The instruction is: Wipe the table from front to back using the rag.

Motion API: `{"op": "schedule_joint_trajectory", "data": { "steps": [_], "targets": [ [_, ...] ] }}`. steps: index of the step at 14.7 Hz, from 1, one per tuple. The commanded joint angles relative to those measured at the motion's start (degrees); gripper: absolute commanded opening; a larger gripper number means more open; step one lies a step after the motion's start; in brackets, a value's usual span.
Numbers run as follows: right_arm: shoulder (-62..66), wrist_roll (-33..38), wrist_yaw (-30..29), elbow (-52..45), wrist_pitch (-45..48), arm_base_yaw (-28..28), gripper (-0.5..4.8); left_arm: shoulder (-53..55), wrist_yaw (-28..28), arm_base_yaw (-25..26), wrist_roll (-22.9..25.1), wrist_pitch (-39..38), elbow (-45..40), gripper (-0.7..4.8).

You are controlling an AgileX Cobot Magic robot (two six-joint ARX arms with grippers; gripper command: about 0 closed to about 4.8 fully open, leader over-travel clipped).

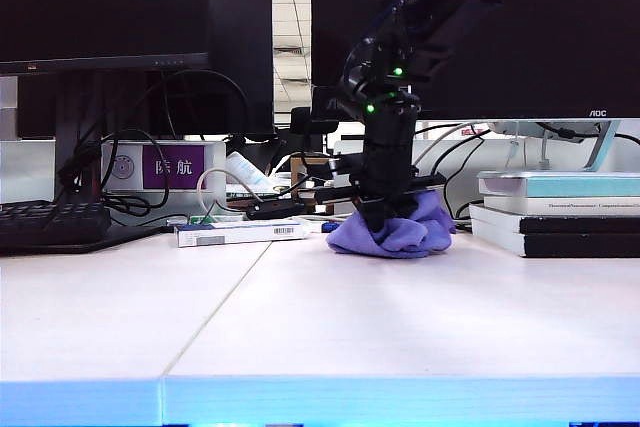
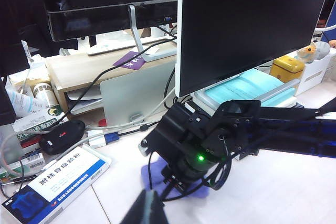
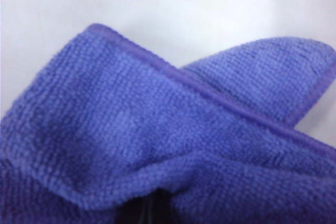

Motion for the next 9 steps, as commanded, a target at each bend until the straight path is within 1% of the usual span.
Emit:
{"op": "schedule_joint_trajectory", "data": {
  "steps": [1,3,6,8,9],
  "targets": [
    [2.6,0.1,-1.7,-1.9,-15.5,1.5,-0.06,-0.3,0.3,0.0,-0.2,1.0,0.3,-0.05],
    [1.5,0.0,-1.3,-1.9,-16.5,2.2,-0.06,-0.3,0.3,0.0,-0.2,1.7,0.3,-0.05],
    [1.5,0.0,-1.0,-1.9,-11.2,2.3,-0.06,-0.3,0.3,-0.1,-0.2,1.9,0.3,-0.05],
    [0.8,-0.7,-0.3,-5.4,-7.3,2.3,-0.06,-0.3,0.3,-0.1,-1.1,1.9,0.3,-0.05],
    [-0.3,-0.7,-0.4,-10.1,-4.3,2.3,-0.06,-0.3,0.3,-0.1,-1.4,1.9,0.3,-0.05]
  ]
}}
